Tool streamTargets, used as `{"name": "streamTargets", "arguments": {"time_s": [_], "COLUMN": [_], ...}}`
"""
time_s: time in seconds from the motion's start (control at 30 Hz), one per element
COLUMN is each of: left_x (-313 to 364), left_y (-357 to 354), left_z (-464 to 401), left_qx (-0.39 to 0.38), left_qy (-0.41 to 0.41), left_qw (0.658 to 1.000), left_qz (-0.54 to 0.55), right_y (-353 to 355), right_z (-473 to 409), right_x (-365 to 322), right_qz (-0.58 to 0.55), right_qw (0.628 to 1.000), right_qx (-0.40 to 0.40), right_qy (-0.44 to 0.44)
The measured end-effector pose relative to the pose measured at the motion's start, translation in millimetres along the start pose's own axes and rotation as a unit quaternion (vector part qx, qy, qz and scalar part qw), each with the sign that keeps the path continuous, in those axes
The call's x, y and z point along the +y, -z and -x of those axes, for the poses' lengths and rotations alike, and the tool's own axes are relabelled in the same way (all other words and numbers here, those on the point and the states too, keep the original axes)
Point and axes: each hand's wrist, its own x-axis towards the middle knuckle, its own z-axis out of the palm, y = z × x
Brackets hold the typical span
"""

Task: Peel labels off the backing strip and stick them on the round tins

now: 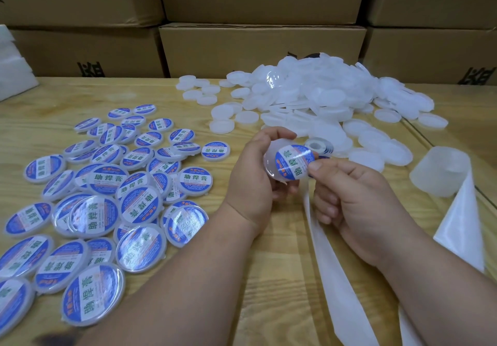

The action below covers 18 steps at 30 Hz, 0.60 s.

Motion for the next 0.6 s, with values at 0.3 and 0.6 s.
{"name": "streamTargets", "arguments": {"time_s": [0.3,0.6], "left_x": [-2.0,-5.5], "left_y": [-2.2,-5.9], "left_z": [0.8,-0.2], "left_qx": [-0.027,0.014], "left_qy": [-0.017,-0.051], "left_qw": [0.999,0.993], "left_qz": [-0.044,-0.105], "right_y": [-1.0,-1.1], "right_z": [-2.3,-2.9], "right_x": [2.8,2.6], "right_qz": [0.025,0.015], "right_qw": [1.0,1.0], "right_qx": [0.011,0.0], "right_qy": [-0.001,-0.003]}}
